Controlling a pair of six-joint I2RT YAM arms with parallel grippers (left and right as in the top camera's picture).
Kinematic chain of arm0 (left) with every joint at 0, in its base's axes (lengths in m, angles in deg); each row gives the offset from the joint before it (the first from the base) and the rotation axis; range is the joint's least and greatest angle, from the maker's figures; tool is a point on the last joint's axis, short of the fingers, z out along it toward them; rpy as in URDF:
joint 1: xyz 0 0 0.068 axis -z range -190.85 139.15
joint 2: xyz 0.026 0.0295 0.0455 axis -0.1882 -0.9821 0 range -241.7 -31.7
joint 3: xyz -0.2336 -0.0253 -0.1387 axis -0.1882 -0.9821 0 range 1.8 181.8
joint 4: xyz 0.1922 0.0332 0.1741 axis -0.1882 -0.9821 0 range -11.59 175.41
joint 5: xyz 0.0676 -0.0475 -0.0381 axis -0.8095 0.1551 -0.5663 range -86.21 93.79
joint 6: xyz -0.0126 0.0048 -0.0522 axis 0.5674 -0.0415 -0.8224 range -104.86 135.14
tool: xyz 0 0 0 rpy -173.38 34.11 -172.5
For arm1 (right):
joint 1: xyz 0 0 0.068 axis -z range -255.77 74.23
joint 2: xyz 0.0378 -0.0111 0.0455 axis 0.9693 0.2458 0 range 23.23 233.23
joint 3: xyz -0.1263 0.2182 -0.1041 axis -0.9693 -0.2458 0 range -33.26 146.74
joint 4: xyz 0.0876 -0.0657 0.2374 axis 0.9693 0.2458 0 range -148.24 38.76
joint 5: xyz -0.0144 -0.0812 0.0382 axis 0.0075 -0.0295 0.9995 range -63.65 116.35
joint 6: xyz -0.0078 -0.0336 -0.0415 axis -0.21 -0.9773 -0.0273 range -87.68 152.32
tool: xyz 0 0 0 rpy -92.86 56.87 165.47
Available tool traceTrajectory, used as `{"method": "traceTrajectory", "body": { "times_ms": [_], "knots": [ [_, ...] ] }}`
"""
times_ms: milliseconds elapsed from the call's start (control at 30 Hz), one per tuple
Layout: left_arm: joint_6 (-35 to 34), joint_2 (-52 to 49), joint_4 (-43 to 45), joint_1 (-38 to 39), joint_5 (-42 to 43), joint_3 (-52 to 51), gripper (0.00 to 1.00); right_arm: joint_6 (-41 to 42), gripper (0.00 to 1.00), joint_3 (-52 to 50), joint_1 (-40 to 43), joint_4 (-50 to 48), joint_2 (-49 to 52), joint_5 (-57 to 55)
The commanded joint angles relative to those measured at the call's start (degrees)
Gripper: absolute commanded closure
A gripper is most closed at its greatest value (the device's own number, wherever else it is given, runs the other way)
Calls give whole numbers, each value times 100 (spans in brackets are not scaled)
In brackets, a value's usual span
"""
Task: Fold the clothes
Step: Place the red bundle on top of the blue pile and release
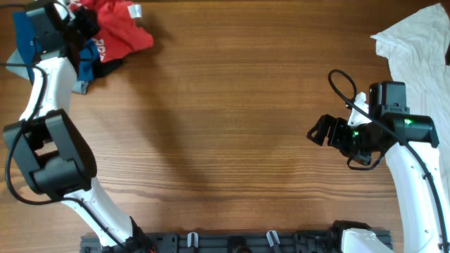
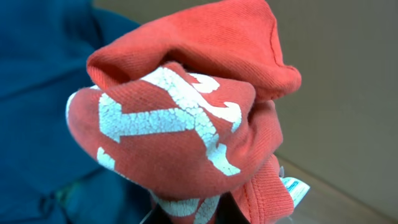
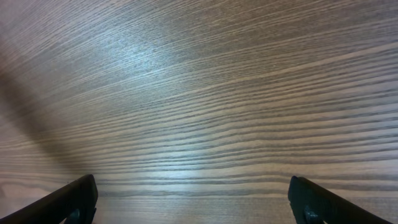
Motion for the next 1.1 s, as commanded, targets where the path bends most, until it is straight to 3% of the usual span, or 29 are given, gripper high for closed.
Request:
{"method": "traceTrajectory", "body": {
  "times_ms": [0, 300, 567, 733, 933, 1000, 1067],
  "knots": [
    [-437, 352, 131, -201, 197, 293, 96, 94, 1, -13, 15, 24, 22, 90],
    [-901, 667, 107, -802, 413, 293, 96, 87, 1, -13, 15, 0, 22, 90],
    [-855, 426, 61, -1054, 374, 293, 96, 94, 2, -13, 15, 4, 22, 90],
    [-859, -164, -24, -1123, -566, 293, 96, 90, 1, -13, 15, 146, 22, 85],
    [-809, -354, -275, -1506, -817, 293, 96, 74, 1, -13, 15, 173, 22, 83],
    [-726, -354, -343, -1598, -822, 293, 92, 76, 1, -13, 15, 175, 22, 85],
    [-726, -354, -420, -1700, -820, 293, 82, 74, 1, -13, 15, 181, 22, 87]
  ]
}}
